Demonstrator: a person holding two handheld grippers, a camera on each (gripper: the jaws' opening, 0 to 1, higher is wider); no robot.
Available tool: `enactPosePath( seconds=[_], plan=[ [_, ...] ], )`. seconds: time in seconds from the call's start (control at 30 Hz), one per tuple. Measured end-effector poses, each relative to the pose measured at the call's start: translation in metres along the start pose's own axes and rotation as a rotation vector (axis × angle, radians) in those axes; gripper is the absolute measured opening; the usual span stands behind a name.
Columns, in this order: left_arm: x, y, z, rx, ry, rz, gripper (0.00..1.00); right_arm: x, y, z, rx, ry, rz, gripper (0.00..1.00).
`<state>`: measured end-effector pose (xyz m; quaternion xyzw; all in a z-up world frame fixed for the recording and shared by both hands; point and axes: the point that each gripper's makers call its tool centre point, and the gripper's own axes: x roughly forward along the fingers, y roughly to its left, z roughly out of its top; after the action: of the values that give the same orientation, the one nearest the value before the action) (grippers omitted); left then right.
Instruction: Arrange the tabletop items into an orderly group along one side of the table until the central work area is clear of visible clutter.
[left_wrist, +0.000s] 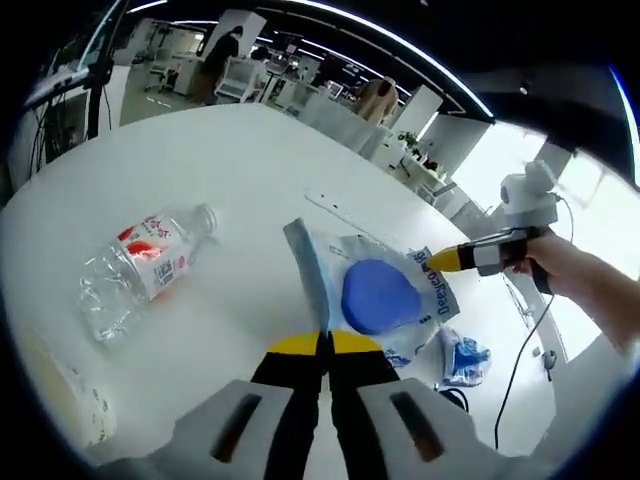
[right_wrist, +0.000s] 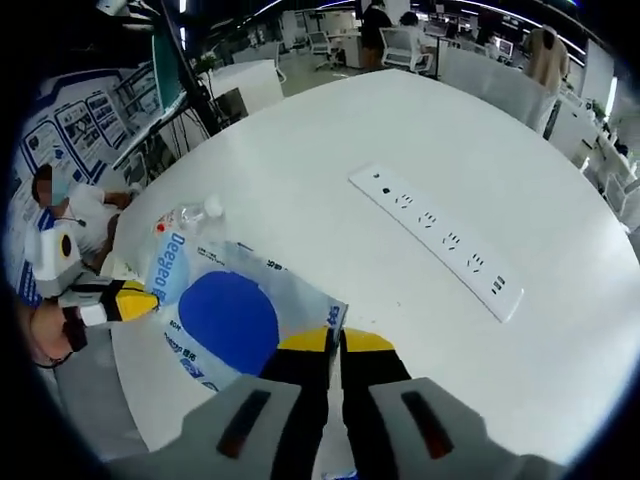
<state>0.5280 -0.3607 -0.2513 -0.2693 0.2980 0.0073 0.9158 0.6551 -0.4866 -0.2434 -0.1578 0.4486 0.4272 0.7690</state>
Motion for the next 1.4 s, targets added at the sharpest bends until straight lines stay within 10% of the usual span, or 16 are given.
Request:
enactPosePath(
  seconds=[1.4],
  plan=[
    [0.038, -0.044, 0.019, 0.203, 0.136, -0.222, 0.0, -0.047, -0.018, -0.079, 0.221, -0.046, -0.083, 0.01]
  ],
)
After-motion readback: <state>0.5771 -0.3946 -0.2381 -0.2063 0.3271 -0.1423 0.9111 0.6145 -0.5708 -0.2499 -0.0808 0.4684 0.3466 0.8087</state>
